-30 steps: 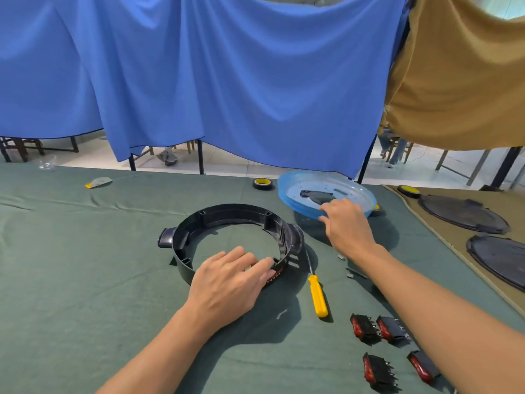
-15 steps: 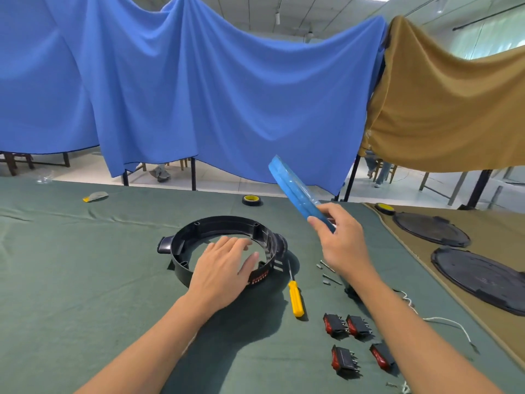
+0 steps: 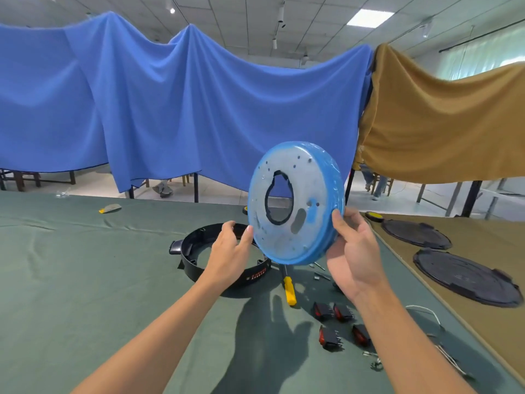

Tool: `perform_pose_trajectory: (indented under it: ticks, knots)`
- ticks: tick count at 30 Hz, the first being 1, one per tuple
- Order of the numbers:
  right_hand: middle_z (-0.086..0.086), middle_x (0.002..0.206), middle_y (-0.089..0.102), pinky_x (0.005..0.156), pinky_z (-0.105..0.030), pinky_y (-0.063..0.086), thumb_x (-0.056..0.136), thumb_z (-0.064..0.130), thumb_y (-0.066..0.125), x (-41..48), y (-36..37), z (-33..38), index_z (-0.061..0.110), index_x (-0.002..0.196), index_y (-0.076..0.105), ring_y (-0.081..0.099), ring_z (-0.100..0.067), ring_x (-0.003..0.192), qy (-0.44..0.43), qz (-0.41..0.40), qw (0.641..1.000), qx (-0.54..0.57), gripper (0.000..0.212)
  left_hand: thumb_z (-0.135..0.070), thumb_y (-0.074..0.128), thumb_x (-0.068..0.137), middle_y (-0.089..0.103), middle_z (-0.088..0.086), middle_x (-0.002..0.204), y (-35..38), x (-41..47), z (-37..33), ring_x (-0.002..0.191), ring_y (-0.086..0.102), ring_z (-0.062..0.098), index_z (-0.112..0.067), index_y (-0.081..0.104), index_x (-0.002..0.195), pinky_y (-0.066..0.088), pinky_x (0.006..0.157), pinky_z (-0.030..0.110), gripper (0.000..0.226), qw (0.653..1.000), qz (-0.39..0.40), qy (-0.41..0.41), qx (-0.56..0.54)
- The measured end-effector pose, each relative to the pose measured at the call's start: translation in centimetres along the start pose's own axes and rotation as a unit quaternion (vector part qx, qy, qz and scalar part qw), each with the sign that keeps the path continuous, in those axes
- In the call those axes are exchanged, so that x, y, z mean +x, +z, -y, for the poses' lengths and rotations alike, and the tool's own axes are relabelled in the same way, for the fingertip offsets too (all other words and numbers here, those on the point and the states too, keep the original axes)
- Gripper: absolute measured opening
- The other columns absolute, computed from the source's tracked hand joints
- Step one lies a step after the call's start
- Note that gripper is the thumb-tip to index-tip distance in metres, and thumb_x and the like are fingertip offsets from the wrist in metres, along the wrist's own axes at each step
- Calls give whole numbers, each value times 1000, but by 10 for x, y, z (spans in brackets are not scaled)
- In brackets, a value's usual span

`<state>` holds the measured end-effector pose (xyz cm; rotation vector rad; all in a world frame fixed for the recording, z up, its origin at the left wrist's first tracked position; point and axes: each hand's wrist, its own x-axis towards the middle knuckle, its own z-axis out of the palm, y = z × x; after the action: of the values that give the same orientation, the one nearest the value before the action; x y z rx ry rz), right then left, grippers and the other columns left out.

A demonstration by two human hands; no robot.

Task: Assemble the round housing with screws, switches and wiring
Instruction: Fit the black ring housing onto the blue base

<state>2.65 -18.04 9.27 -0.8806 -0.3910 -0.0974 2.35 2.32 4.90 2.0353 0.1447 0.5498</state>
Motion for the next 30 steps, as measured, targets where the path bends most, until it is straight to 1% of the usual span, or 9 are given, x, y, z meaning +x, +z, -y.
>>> perform_pose_trajectory:
  ticks: [3, 7, 11, 14, 16, 20, 24, 27, 30]
  knots:
    - [-10, 108, 72, 90, -45, 54, 94, 13, 53, -13, -2, 6, 14, 88, 63, 68, -27, 102, 52, -14, 995, 86, 11, -54, 36, 100, 42, 6, 149, -7, -5, -2, 136, 40, 26, -14, 25, 150, 30, 109, 37, 65, 998, 5, -49, -44]
    - [-12, 124, 66, 100, -47, 47, 94, 16, 52, -37, -9, 5, 10, 117, 64, 62, -30, 116, 112, -22, 982, 152, 26, -55, 41, 98, 61, 4, 121, -14, -19, -8, 111, 59, 23, -15, 46, 130, 46, 101, 45, 50, 981, 0, -98, -167]
    - [-9, 116, 70, 83, -39, 57, 91, 18, 57, -54, -17, 4, 10, 118, 67, 68, -25, 106, 165, -21, 972, 167, 30, -44, 50, 98, 66, 5, 113, -24, -30, -10, 105, 64, 25, -19, 55, 117, 51, 95, 48, 32, 963, -55, -133, -228]
    - [-6, 111, 72, 82, -39, 57, 88, 32, 62, -69, -21, 6, 17, 108, 74, 69, -23, 100, 188, -2, 979, 73, 28, -26, 55, 94, 69, 5, 102, -33, -43, -4, 100, 64, 28, -21, 63, 98, 52, 91, 43, 10, 967, -82, -138, -198]
    - [-8, 119, 68, 87, -45, 56, 87, 41, 63, -78, -19, 7, 19, 125, 63, 67, -28, 107, 188, 2, 982, -17, 43, -20, 59, 91, 69, 8, 91, -40, -53, 0, 92, 65, 31, -16, 66, 85, 51, 92, 47, 9, 972, -71, -140, -177]
    - [-9, 112, 71, 76, -49, 59, 85, 27, 72, -93, -13, 1, 17, 126, 50, 71, -30, 95, 166, -46, 974, -151, 47, -23, 63, 91, 69, 8, 88, -55, -75, 7, 85, 63, 28, -15, 68, 87, 53, 81, 42, 10, 978, -25, -133, -157]
    - [-10, 106, 71, 78, -53, 58, 85, 22, 70, -110, -9, -11, 11, 118, 54, 72, -30, 88, 174, -48, 928, -325, 38, -37, 60, 93, 69, 11, 95, -66, -94, 16, 88, 63, 30, -12, 69, 92, 51, 79, 39, 26, 981, -64, -138, -120]
    - [-15, 102, 71, 83, -54, 56, 84, 24, 68, -123, -3, -19, 4, 106, 61, 70, -33, 90, 161, -44, 912, -374, 31, -45, 48, 97, 57, 4, 78, -71, -111, 21, 71, 52, 22, -12, 59, 80, 40, 61, 31, 38, 979, -126, -153, -43]
    - [-17, 103, 68, 88, -50, 54, 80, 34, 63, -134, 1, -28, 1, 99, 60, 65, -37, 95, 159, -51, 882, -441, 38, -42, 46, 98, 49, 3, 73, -72, -127, 30, 67, 45, 21, -12, 49, 74, 32, 55, 29, 38, 977, -123, -173, -7]
